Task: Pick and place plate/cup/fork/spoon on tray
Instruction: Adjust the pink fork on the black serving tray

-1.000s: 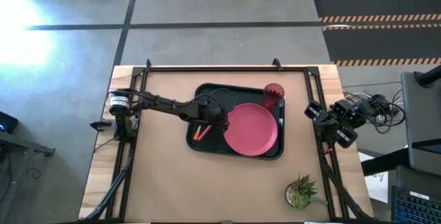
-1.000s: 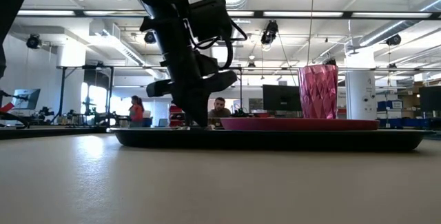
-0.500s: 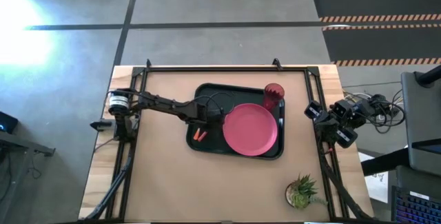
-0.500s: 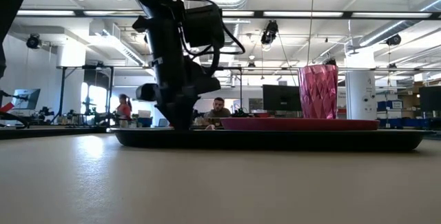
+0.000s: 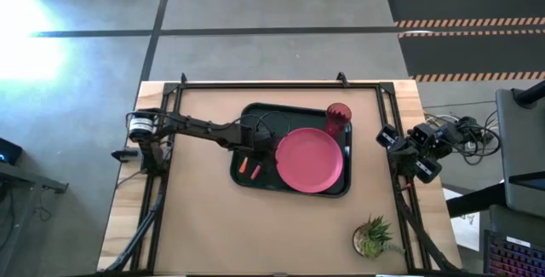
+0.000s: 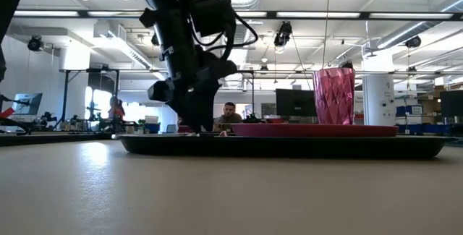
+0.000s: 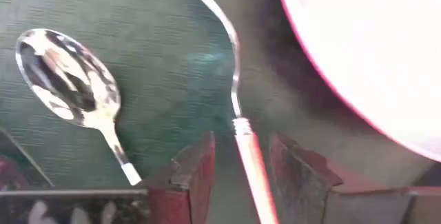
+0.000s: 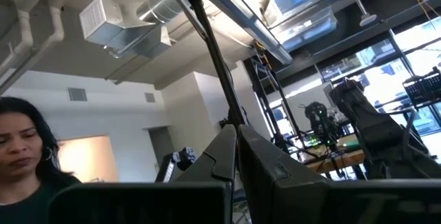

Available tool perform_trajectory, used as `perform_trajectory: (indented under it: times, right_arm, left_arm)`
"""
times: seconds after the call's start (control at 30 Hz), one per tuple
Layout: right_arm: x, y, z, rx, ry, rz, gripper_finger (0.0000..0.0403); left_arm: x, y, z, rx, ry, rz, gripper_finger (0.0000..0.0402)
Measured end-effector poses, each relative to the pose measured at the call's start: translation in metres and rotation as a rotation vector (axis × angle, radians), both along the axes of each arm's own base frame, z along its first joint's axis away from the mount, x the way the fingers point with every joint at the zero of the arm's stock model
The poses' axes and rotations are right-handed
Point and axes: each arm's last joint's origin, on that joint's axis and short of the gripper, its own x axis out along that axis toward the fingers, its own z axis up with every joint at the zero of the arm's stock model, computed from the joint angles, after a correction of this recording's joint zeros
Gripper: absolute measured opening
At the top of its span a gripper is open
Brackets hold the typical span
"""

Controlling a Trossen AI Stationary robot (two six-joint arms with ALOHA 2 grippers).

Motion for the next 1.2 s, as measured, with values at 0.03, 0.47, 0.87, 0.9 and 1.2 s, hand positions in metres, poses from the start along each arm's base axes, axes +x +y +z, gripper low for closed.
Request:
perform_trajectory:
  times: [0.03,0.47,0.87,0.9,1.2]
  right_arm:
    - [0.000,0.000,0.000,0.000,0.001,0.000,0.0009]
    - [0.000,0.000,0.000,0.000,0.002,0.000,0.0009]
    - [0.000,0.000,0.000,-0.002,0.000,-0.002,0.0009]
    - [0.000,0.000,0.000,-0.001,0.000,-0.001,0.0009]
    - [0.000,0.000,0.000,0.000,0.000,-0.001,0.0009]
  left_arm:
    - [0.000,0.000,0.002,-0.005,-0.009,-0.002,0.0131]
    - [-0.002,0.000,0.005,-0.019,-0.042,0.022,0.0144]
    - [0.002,-0.002,0.001,-0.072,-0.086,0.024,0.0144]
    - [0.002,-0.002,-0.001,-0.078,-0.078,0.021,0.0144]
    - [0.003,-0.003,-0.014,-0.105,-0.039,0.011,0.0144]
